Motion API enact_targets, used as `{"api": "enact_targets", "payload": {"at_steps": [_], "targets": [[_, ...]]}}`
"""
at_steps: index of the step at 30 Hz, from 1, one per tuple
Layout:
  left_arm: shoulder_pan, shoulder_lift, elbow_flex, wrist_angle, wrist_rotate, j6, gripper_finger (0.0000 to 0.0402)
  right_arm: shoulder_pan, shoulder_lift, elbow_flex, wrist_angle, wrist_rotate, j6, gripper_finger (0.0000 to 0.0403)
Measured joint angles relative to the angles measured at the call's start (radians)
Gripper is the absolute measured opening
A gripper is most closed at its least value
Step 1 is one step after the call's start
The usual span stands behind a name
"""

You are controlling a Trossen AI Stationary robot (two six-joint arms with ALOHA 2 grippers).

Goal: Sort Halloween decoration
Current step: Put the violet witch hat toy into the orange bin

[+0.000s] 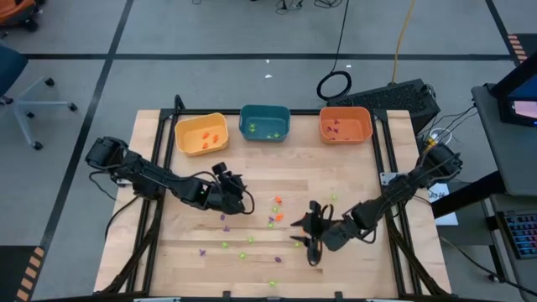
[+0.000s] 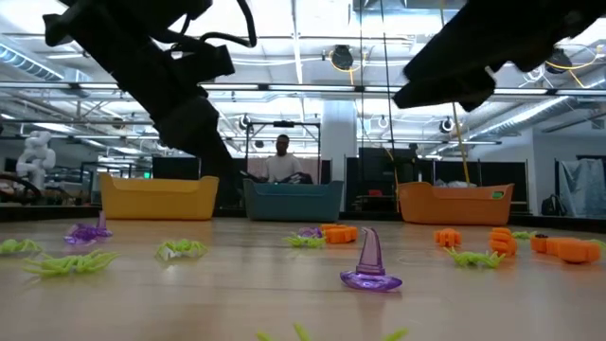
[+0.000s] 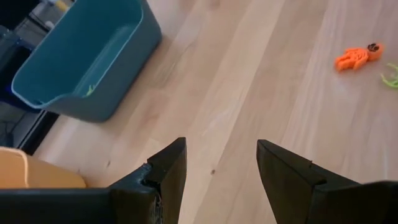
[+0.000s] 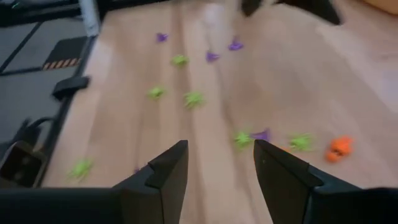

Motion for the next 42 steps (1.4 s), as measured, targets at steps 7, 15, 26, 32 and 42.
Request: {"api": "enact_targets", "payload": {"at_steps": [7,15,26,32,42], "targets": [[0.000,0.000,0.000,0.068,0.002,0.022,0.0191,0.063,0.108,0.051,0.004,0.028,0.049,0.0171],[-0.005,0.000,0.000,0.085,0.036,-0.037,0.0191,0.099,0.327,0.189,0.035,0.098,-0.008,0.0185],[-0.098,0.000,0.000,0.094,0.141,-0.194,0.0191,0.130,0.427,0.330,0.038,0.071,0.046,0.0232],[-0.143,0.000,0.000,0.113,0.112,-0.172,0.0191,0.138,0.435,0.330,0.018,0.072,0.109,0.0222],[-0.175,0.000,0.000,0.139,0.098,-0.249,0.0191,0.144,0.467,0.330,0.032,0.131,0.098,0.0215]]}}
